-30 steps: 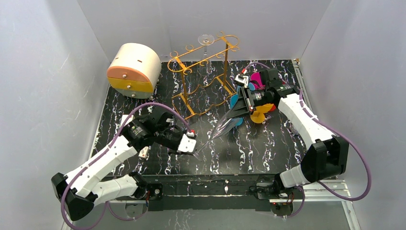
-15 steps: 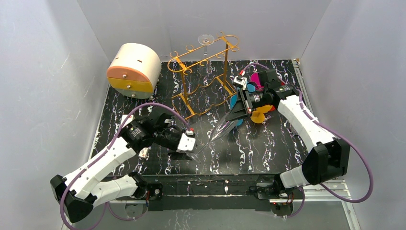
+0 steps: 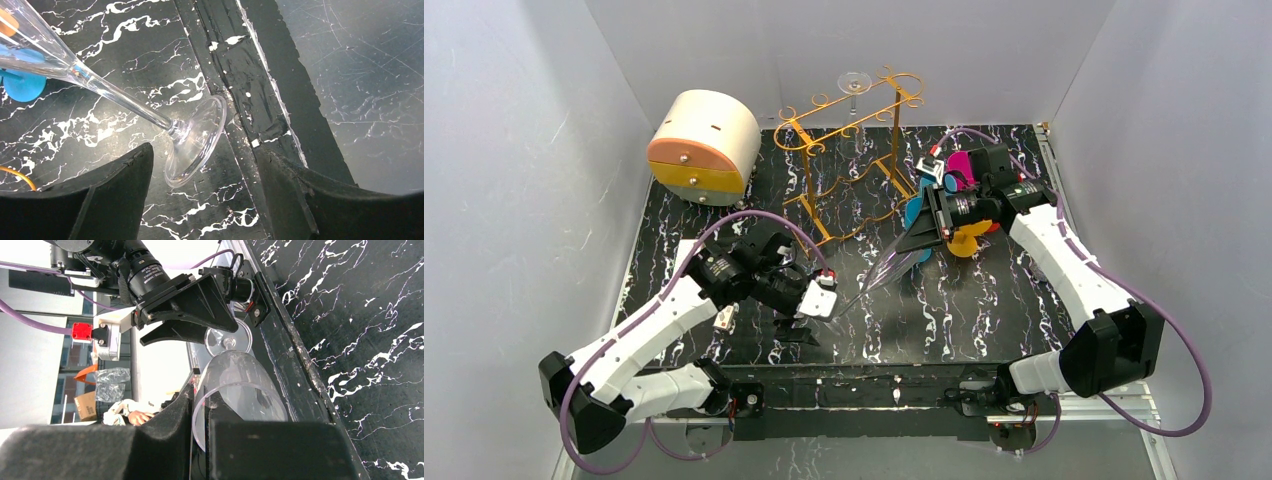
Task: Take the wine glass off the wine glass rack
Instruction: Place the wine glass at the center of the board.
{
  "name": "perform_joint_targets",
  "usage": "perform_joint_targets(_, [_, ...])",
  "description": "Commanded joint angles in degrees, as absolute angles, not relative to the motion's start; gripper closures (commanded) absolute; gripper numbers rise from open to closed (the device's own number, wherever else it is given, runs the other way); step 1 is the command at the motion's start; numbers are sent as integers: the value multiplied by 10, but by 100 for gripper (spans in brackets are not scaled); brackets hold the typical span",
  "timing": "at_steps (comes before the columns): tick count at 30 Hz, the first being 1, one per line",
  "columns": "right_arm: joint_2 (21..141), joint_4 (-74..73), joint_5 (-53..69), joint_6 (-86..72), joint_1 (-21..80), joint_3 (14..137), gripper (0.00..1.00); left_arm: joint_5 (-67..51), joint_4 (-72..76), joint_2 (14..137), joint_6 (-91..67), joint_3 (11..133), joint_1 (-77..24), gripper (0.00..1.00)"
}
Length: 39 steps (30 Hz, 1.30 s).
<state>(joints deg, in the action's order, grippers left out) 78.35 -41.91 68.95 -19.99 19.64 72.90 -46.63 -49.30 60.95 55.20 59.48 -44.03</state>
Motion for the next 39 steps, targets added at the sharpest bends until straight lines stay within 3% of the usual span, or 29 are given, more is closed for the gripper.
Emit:
perform_joint_targets(1, [775,-415,692,-209,198,729,99,-465,-496,596,558,609,-438,26])
perform_joint_targets(15, [769,-461,599,-193,198,745,99,-350,-357,533,490,563,-438,26])
perform_joint_targets(21, [729,-508,437,-162,206,778,99,-278,-249,470,446,512,-438,20])
perform_joint_targets(28, [678,-542,248,-183,225,766,99,-142,-93,457,230,490,-438,2])
perform_joint_targets(35, [706,-598,94,-212,227,812,99,53,-70,458,128,515,-438,2])
perform_joint_targets(39, [705,-625,7,-212,227,829,99,106,-70,461,98,529,-438,2])
